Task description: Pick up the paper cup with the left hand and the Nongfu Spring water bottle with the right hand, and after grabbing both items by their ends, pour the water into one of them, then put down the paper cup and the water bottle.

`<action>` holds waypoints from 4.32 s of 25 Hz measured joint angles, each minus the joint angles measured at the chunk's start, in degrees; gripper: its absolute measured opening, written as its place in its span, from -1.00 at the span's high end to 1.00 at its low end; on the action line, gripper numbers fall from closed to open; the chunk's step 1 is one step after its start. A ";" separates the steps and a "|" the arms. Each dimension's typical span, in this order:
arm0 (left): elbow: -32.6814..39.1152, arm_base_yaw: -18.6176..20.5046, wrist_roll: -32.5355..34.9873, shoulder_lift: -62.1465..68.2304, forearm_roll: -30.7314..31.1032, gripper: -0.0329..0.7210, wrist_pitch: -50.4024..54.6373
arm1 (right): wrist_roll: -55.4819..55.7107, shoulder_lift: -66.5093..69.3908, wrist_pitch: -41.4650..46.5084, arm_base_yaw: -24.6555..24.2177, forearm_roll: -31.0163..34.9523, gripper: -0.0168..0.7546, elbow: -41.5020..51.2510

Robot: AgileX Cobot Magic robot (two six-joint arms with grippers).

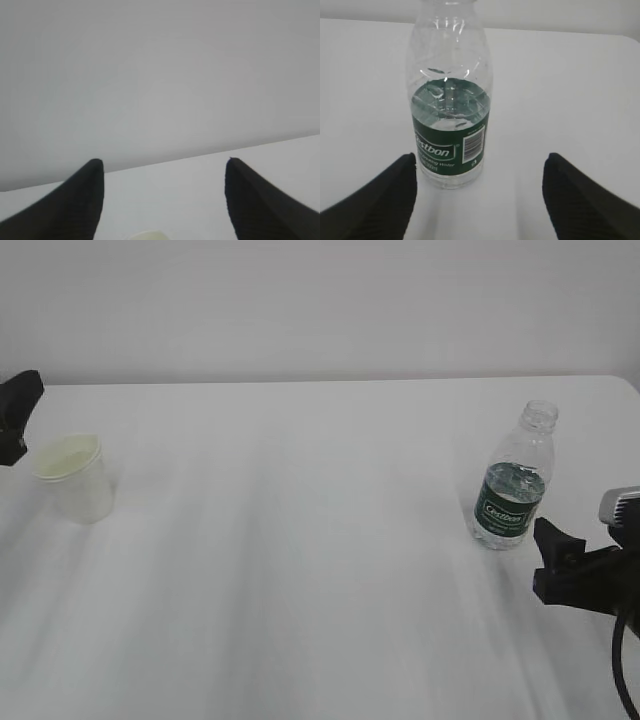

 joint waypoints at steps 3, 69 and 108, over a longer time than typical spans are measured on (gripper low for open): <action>0.00 0.00 0.00 -4.49 0.00 -0.52 4.43 | 0.00 -1.95 0.00 0.00 0.00 -0.58 2.13; -4.10 0.00 8.84 -76.57 -21.56 -0.39 97.91 | -3.72 -34.78 21.23 0.00 -6.53 -0.58 4.62; -10.85 0.00 12.16 -76.57 -23.03 -0.34 102.60 | -24.49 -81.91 67.84 0.00 -3.70 -0.53 -4.74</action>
